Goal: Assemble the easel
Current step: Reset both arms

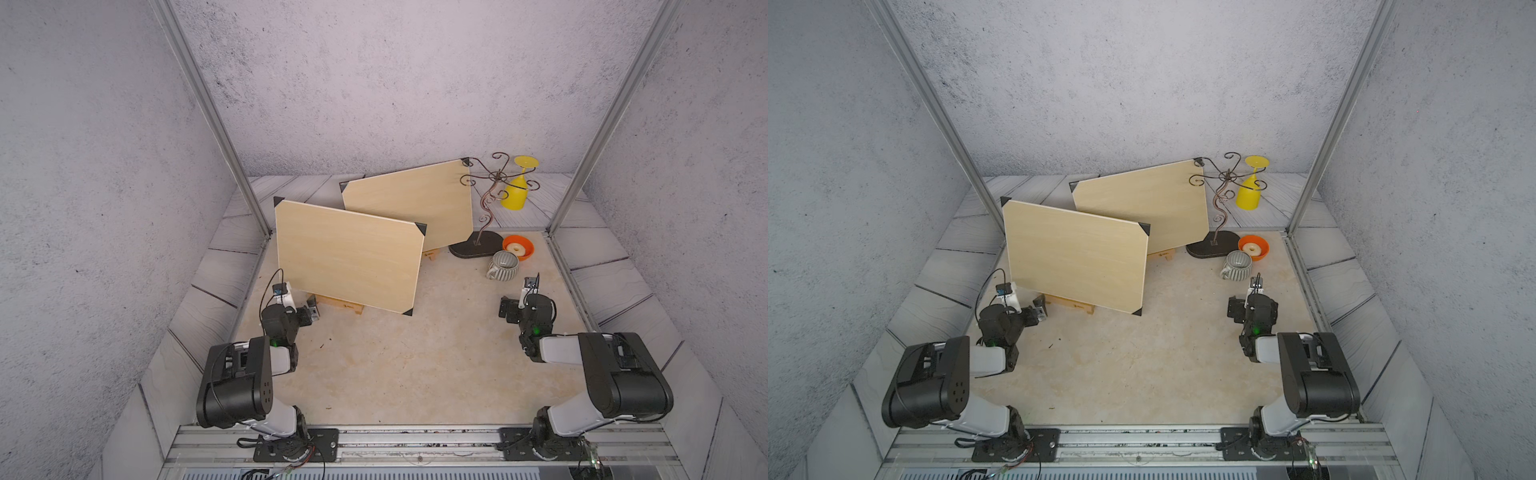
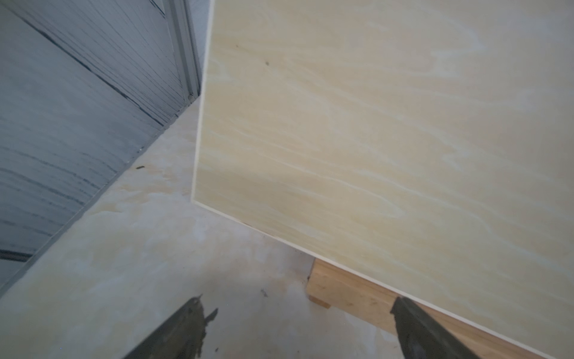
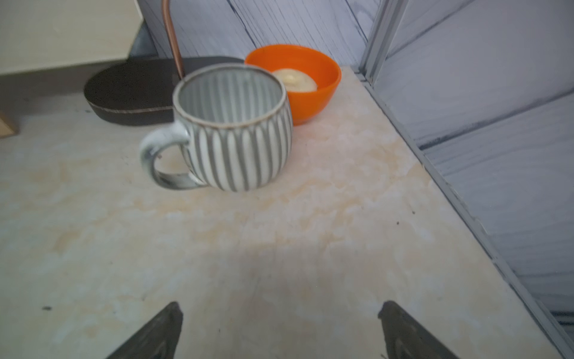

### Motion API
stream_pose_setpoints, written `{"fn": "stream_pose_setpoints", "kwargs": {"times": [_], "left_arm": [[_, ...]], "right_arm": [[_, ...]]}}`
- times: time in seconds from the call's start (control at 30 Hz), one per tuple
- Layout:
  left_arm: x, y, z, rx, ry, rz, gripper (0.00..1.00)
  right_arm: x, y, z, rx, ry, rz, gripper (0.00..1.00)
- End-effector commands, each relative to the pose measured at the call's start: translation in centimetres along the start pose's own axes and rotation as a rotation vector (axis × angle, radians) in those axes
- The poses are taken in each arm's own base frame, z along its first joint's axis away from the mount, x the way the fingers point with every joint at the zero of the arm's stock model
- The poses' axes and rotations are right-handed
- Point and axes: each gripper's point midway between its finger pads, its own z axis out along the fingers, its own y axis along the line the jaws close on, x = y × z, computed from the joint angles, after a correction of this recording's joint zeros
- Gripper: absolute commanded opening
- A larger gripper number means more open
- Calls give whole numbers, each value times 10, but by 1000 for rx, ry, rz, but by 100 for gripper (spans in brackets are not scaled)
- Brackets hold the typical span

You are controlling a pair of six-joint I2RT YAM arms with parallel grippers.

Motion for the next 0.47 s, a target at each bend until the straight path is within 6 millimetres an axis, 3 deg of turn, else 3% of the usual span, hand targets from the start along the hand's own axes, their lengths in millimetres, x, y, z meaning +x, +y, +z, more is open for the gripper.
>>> {"fn": "stream_pose_setpoints", "kwargs": {"times": [0.0,0.27,0.33,0.43], "left_arm": [[-19,-1,2,-20,-62,49,97],[-18,-9,8,-14,-20,90,97],[-16,-8,21,-80,50,121,97],[-15,-20,20,-78,56,178,97]], "right_arm": [[-12,6,4,-28,-13,-1,99],[-12,8,4,-39,-10,-8,99],[-12,8,4,-39,-11,-8,99],[-12,8,4,-39,-10,-8,99]]}}
